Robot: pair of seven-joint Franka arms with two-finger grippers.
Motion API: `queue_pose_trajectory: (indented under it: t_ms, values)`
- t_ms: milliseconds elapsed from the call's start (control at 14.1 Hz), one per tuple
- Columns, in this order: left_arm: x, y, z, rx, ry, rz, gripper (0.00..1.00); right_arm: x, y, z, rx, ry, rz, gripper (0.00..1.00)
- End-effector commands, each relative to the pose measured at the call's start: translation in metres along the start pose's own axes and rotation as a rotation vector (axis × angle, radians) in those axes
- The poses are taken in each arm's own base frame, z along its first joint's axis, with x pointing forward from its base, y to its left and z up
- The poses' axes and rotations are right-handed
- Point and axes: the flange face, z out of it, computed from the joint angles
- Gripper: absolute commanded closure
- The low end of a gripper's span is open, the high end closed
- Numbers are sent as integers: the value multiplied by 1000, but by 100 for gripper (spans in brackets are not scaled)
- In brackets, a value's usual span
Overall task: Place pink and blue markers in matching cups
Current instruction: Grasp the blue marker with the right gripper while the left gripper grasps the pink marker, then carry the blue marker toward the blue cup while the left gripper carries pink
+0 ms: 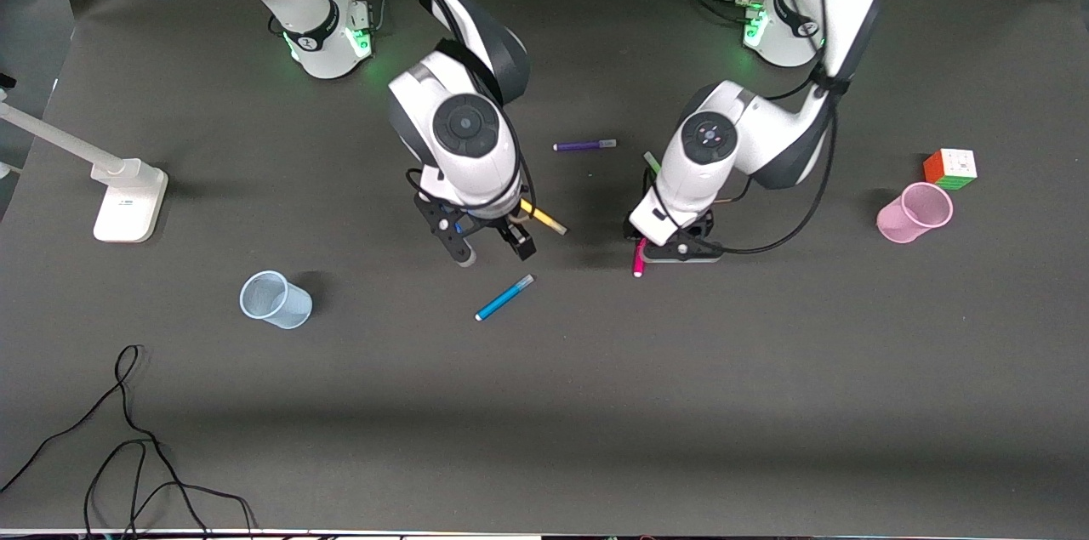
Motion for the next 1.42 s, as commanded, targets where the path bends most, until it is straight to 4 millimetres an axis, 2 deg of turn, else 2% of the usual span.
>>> queue_pose_trajectory:
  t_ms: [0, 213, 426, 568, 639, 710, 852, 923, 994, 1207, 1349]
  values:
    - [-2, 7, 28, 2, 26, 52, 12, 3, -3, 23, 52, 31, 18, 0]
    - [-3, -1, 50, 13, -2, 214, 12, 6, -7, 65, 82, 36, 19, 0]
    - [-6, -3, 61, 20, -23, 239, 13, 12, -12, 115, 81, 64, 5, 0]
    - [-6, -2, 62, 21, -26, 240, 17, 18, -12, 139, 79, 68, 5, 0]
    - [-6, -2, 62, 21, -26, 240, 23, 18, -12, 148, 69, 69, 3, 0]
    - [-6, -1, 61, 19, -25, 241, 29, 19, -13, 149, 68, 69, -1, 0]
    - [-5, 1, 59, 15, -22, 239, 30, 28, -18, 159, 77, 70, 6, 0]
    - [-5, 1, 59, 14, -21, 241, 35, 27, -20, 168, 82, 70, 6, 0]
    - [-6, 3, 61, 15, -24, 248, 45, 27, -23, 176, 85, 71, 5, 0]
    - [-8, 5, 65, 15, -29, 251, 73, 26, -26, 175, 90, 68, 6, 0]
    - [-9, 5, 69, 16, -34, 251, 81, 26, -26, 175, 89, 65, 8, 1]
